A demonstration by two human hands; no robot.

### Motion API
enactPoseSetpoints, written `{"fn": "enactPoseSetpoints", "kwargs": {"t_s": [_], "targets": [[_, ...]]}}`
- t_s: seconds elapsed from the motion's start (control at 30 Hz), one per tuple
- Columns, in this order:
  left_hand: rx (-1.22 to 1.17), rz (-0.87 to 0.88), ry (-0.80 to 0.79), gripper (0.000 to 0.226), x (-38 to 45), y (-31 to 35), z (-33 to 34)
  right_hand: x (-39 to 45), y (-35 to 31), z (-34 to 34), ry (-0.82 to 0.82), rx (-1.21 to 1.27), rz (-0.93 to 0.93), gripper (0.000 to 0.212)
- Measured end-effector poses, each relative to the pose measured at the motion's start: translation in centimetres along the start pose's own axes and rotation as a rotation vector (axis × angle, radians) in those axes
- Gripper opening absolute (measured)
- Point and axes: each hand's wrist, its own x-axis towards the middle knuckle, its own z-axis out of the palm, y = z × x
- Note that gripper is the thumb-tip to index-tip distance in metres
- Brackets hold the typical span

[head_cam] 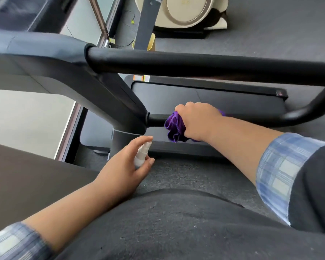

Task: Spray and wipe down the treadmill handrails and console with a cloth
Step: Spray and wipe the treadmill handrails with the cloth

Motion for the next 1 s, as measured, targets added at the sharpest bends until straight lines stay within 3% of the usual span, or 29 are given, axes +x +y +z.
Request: {"fn": "enactPoseSetpoints", "kwargs": {"t_s": [0.17, 0.37, 0.43, 0.57, 0.77, 0.9, 1.0], "targets": [[0.046, -0.027, 0.027, 0.051, -1.4, -0.7, -1.1, 3.6, -5.3, 0.7, 0.047, 0.038, -0.057, 0.046], [0.055, -0.069, 0.069, 0.054, -3.3, -1.9, -2.4, 5.3, -4.0, -1.4, -0.19, 0.222, -0.08, 0.103], [0.049, -0.071, 0.081, 0.055, -3.2, -2.1, -2.6, 4.8, -4.3, -1.3, -0.072, 0.137, -0.09, 0.098], [0.018, -0.066, 0.093, 0.054, -2.9, -2.1, -2.6, 2.8, -6.4, 0.5, 0.118, 0.062, -0.109, 0.05], [0.015, -0.041, 0.052, 0.054, -2.2, -1.6, -2.3, 3.6, -7.2, 1.0, 0.025, -0.019, 0.006, 0.078], [0.026, -0.031, 0.024, 0.055, -1.9, -1.4, -1.6, 4.3, -7.8, 1.0, -0.011, -0.099, 0.061, 0.06], [0.012, -0.028, 0.008, 0.054, -1.6, -1.0, -0.9, 4.2, -7.3, 0.4, -0.016, -0.084, 0.041, 0.058]]}}
